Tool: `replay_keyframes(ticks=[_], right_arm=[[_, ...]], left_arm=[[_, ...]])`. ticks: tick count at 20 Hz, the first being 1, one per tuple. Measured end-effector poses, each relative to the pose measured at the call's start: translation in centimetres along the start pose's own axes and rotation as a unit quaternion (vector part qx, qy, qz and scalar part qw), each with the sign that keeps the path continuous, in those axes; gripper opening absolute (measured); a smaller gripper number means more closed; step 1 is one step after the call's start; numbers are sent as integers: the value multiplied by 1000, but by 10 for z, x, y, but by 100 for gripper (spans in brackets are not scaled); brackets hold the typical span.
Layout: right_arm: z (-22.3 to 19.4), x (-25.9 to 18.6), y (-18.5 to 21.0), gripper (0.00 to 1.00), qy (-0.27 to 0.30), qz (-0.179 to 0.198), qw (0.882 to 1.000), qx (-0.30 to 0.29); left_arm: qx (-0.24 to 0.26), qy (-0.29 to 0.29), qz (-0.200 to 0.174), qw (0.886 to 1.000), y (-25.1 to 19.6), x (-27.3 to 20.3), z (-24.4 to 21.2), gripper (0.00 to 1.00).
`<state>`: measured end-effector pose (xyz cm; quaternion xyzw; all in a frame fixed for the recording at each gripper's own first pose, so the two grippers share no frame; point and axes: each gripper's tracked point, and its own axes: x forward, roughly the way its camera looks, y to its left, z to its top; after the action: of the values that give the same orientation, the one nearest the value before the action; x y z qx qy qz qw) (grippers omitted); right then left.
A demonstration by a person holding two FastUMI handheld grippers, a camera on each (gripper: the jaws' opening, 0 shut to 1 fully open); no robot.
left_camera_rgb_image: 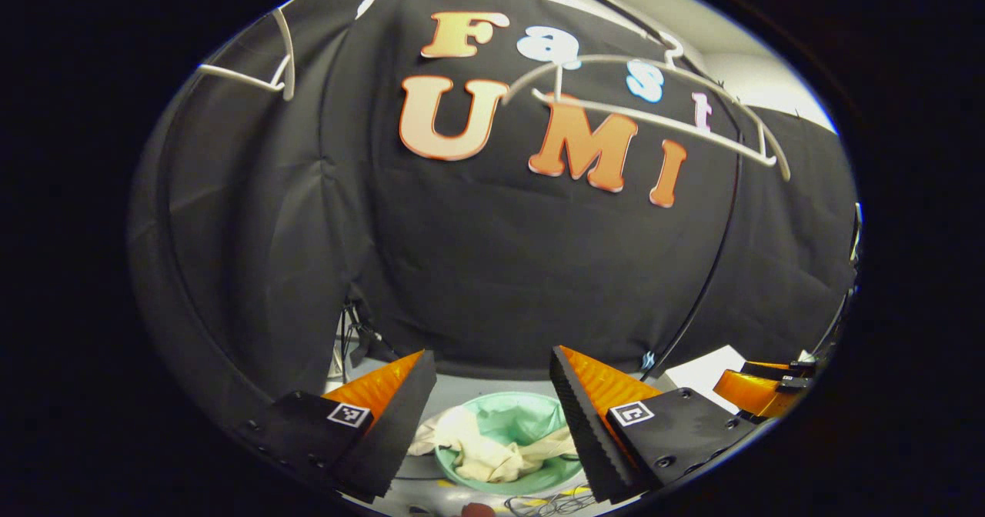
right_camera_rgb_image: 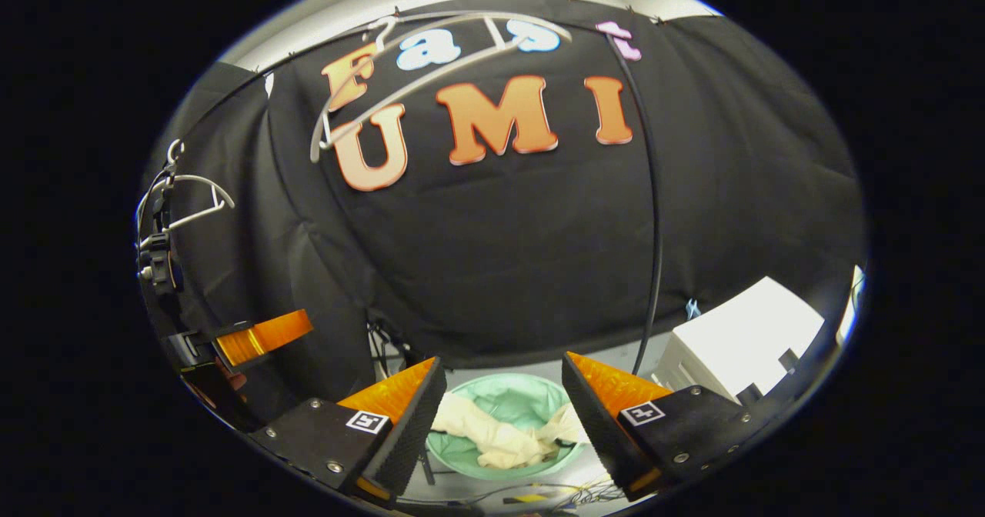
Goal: Grasp the clothes on the hanger with both hands and then place them into the laundry hamper below.
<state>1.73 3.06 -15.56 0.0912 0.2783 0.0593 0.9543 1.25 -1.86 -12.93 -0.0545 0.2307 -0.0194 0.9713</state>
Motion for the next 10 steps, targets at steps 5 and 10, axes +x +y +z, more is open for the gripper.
replay_keyframes(ticks=[5,10], right_arm=[[89,-43,-13,94,-112,-34,993,-27],[160,-87,-27,93,-198,-47,978,-35]], left_arm=[[7,-93,5,996,-1,-23,88,97],[19,-159,23,987,7,-55,141,100]])
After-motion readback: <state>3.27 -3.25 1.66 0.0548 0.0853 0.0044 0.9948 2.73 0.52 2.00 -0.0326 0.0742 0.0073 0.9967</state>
